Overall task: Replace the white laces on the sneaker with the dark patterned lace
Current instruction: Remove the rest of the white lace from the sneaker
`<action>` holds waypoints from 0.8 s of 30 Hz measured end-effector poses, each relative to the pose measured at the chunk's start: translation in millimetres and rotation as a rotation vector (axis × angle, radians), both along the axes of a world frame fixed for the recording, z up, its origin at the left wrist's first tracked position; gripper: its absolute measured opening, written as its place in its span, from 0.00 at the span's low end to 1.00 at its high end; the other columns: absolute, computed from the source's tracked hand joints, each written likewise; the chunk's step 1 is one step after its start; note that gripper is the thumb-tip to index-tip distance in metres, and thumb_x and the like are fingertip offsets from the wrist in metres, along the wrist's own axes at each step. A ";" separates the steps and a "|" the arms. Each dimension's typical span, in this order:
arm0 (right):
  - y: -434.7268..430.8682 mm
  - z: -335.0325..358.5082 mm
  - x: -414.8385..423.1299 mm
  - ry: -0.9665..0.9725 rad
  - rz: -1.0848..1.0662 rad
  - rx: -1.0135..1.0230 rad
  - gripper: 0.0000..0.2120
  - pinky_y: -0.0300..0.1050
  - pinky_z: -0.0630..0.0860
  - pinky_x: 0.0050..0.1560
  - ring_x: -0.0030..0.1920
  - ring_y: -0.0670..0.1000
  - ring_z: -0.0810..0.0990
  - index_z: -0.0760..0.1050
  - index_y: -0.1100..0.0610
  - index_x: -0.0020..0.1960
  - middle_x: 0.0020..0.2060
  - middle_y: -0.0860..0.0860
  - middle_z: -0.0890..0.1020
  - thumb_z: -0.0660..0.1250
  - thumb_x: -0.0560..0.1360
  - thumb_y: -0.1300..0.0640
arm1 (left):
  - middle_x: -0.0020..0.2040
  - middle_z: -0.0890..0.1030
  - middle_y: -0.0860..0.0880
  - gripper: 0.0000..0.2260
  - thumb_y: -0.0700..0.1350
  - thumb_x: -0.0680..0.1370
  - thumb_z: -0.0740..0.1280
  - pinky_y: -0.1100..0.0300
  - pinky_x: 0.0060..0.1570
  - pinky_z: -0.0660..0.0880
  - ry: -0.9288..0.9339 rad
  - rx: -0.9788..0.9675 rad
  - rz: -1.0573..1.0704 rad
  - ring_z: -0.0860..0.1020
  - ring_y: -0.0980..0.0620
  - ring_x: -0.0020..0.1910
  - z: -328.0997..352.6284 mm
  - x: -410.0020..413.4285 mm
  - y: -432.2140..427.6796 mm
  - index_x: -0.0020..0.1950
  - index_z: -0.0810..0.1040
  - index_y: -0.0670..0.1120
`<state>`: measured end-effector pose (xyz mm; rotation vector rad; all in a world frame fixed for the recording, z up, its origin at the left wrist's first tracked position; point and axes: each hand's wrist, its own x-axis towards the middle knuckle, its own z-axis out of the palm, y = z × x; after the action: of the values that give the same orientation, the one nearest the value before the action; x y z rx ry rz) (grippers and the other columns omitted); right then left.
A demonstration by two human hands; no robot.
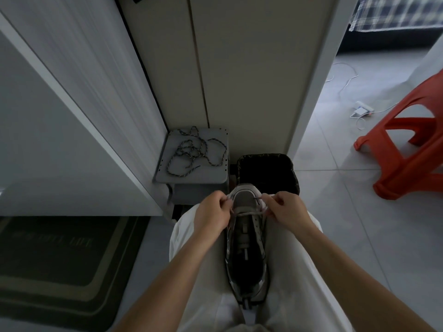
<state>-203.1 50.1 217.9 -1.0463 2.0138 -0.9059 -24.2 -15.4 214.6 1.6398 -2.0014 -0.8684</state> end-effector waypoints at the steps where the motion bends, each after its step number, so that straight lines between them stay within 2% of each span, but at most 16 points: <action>1: 0.4 1.1 0.7 0.082 0.030 0.020 0.18 0.39 0.72 0.30 0.27 0.45 0.76 0.73 0.54 0.33 0.26 0.49 0.81 0.67 0.72 0.41 | 0.32 0.78 0.53 0.10 0.48 0.79 0.63 0.57 0.33 0.71 0.031 -0.015 0.008 0.76 0.52 0.33 3.3 -1.2 -2.2 0.39 0.73 0.45; 3: 2.1 4.4 3.9 0.150 0.097 -0.004 0.14 0.35 0.66 0.28 0.28 0.43 0.73 0.74 0.51 0.34 0.26 0.46 0.78 0.68 0.72 0.43 | 0.36 0.82 0.51 0.11 0.49 0.80 0.62 0.54 0.37 0.76 0.140 -0.006 0.043 0.80 0.51 0.35 13.9 -2.6 -10.0 0.41 0.74 0.44; 5: 5.7 7.1 7.3 0.161 0.186 -0.036 0.07 0.30 0.65 0.30 0.32 0.40 0.75 0.76 0.47 0.38 0.31 0.43 0.78 0.70 0.71 0.46 | 0.37 0.82 0.51 0.10 0.48 0.80 0.61 0.53 0.39 0.79 0.299 0.054 0.121 0.82 0.50 0.37 28.5 0.4 -22.2 0.42 0.75 0.46; 9: 8.9 11.9 13.6 0.161 0.257 -0.053 0.03 0.28 0.68 0.33 0.37 0.39 0.77 0.77 0.45 0.43 0.36 0.42 0.80 0.70 0.72 0.49 | 0.38 0.82 0.50 0.06 0.46 0.80 0.62 0.59 0.32 0.78 0.632 0.114 0.337 0.82 0.52 0.36 62.5 18.5 -48.5 0.47 0.76 0.46; 11: 4.7 14.2 19.5 0.186 0.274 -0.089 0.01 0.31 0.69 0.36 0.38 0.39 0.77 0.79 0.46 0.42 0.35 0.41 0.80 0.70 0.72 0.51 | 0.37 0.82 0.51 0.05 0.45 0.80 0.62 0.60 0.30 0.78 0.717 0.133 0.331 0.82 0.54 0.35 74.3 24.6 -53.8 0.45 0.76 0.47; 15: -11.4 19.7 43.4 0.325 0.464 -0.125 0.05 0.43 0.75 0.37 0.35 0.47 0.76 0.80 0.52 0.40 0.32 0.48 0.77 0.69 0.71 0.51 | 0.36 0.83 0.49 0.06 0.46 0.78 0.65 0.60 0.31 0.78 0.682 0.230 0.207 0.83 0.52 0.35 83.1 21.5 -46.3 0.47 0.77 0.44; 18: -23.2 21.4 57.1 0.482 0.524 -0.086 0.06 0.47 0.76 0.45 0.43 0.51 0.78 0.81 0.52 0.45 0.41 0.49 0.80 0.68 0.72 0.51 | 0.39 0.84 0.48 0.08 0.48 0.79 0.64 0.57 0.35 0.79 0.686 0.297 0.200 0.83 0.51 0.37 78.6 16.5 -36.2 0.49 0.78 0.44; 21: -35.4 28.2 55.6 0.380 0.447 -0.077 0.06 0.48 0.76 0.46 0.46 0.53 0.79 0.82 0.55 0.44 0.44 0.51 0.81 0.68 0.72 0.53 | 0.43 0.82 0.48 0.11 0.50 0.80 0.61 0.57 0.39 0.78 0.557 0.394 0.187 0.81 0.53 0.40 61.2 15.4 -21.4 0.49 0.78 0.45; 24: -49.5 44.1 47.9 0.263 0.322 -0.121 0.07 0.43 0.73 0.37 0.37 0.48 0.78 0.81 0.57 0.39 0.35 0.49 0.79 0.70 0.72 0.53 | 0.42 0.81 0.49 0.07 0.44 0.79 0.63 0.62 0.37 0.74 0.405 0.404 0.023 0.78 0.58 0.37 36.0 16.7 -4.6 0.46 0.80 0.46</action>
<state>-155.2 0.6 261.9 -1.5745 1.9347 -0.7551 -7.5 -20.1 250.7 1.5187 -1.5970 -1.5348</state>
